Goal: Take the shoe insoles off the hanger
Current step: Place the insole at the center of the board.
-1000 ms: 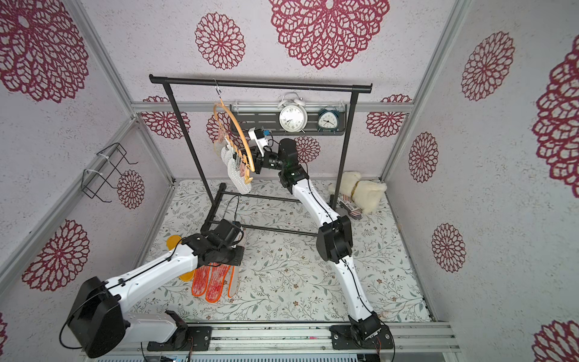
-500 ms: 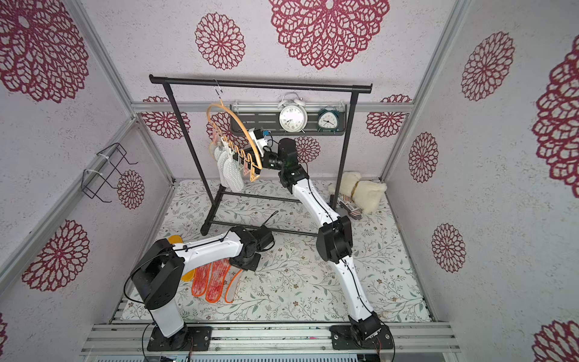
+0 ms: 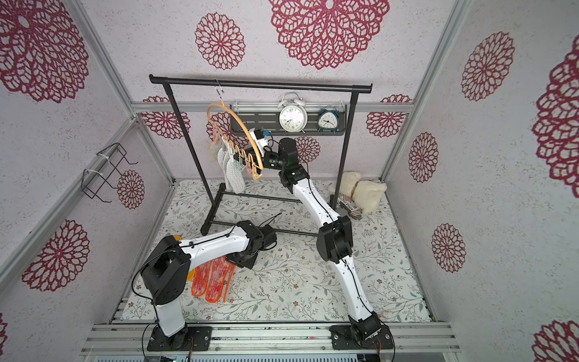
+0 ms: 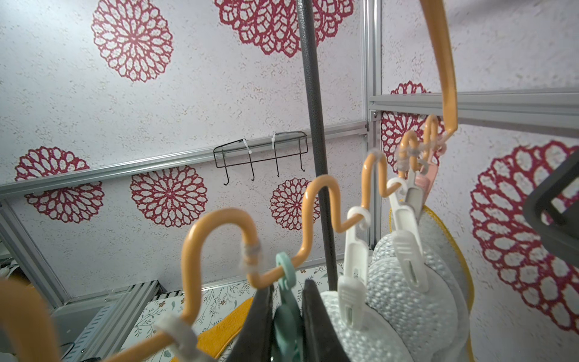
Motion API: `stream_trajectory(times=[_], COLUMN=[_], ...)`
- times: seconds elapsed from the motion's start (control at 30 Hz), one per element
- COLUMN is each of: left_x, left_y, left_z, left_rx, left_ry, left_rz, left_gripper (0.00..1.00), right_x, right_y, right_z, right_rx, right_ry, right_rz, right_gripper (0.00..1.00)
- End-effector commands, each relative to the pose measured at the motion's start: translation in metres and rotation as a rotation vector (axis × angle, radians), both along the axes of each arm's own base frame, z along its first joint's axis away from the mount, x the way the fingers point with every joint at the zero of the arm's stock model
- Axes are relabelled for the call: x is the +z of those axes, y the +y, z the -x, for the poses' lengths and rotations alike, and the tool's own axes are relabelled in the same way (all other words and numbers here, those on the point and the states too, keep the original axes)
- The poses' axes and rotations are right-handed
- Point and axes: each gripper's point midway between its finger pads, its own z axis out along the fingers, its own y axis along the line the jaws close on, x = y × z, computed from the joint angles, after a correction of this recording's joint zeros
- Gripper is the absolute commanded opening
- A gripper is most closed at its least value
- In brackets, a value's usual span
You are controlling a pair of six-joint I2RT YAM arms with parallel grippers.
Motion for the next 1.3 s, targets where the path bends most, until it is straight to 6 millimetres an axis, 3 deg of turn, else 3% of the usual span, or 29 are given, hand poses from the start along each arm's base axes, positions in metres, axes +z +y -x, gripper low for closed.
stream_trajectory(times=[0.0,0.07,0.13,0.2,0.37,0.47,0.6,0.7,0.73,0.93,1.07,1.27], left_x=[-0.014,-0.029,-0.035,-0.041,-0.047,-0.044,-0.030,-0.026,-0.015,-0.001,0.023,0.070], left_y=[-0.002,-0.002,-0.005,-0.008,-0.010,-0.021,-0.024,-0.030,-0.036,-0.039,-0.039,0.001], left_z=[0.005,0.006,0.005,0.004,0.002,0.000,-0.007,-0.005,-0.005,0.021,0.035,0.016], left_rx=[-0.012,-0.015,-0.020,-0.018,-0.019,-0.009,-0.007,-0.012,-0.016,-0.045,-0.074,0.038], left_ry=[0.018,0.040,0.042,0.048,0.046,0.034,-0.007,-0.011,-0.034,-0.034,-0.071,-0.268], left_rz=[-0.036,-0.059,-0.058,-0.050,-0.057,0.006,0.025,0.077,0.135,0.340,0.516,0.729], left_gripper=[0.00,0.00,0.11,0.14,0.32,0.42,0.52,0.53,0.54,0.59,0.62,0.64], right_x=[0.009,0.008,0.009,0.010,0.008,0.008,0.008,0.008,0.007,0.006,0.006,0.005], right_y=[-0.003,-0.004,-0.004,-0.004,-0.005,-0.007,-0.009,-0.009,-0.010,-0.013,-0.015,-0.016], right_z=[0.012,0.011,0.010,0.010,0.009,0.009,0.006,0.006,0.005,0.001,-0.001,-0.005], right_rx=[0.043,0.039,0.033,0.031,0.034,0.033,0.028,0.024,0.021,0.010,-0.001,-0.022], right_ry=[-0.004,-0.003,-0.004,-0.004,0.002,0.004,0.005,0.010,0.013,0.018,0.018,0.020], right_rz=[0.017,0.018,0.017,0.014,0.020,0.022,0.023,0.026,0.028,0.031,0.031,0.035], right_gripper=[0.05,0.05,0.06,0.06,0.07,0.07,0.07,0.07,0.07,0.07,0.07,0.08])
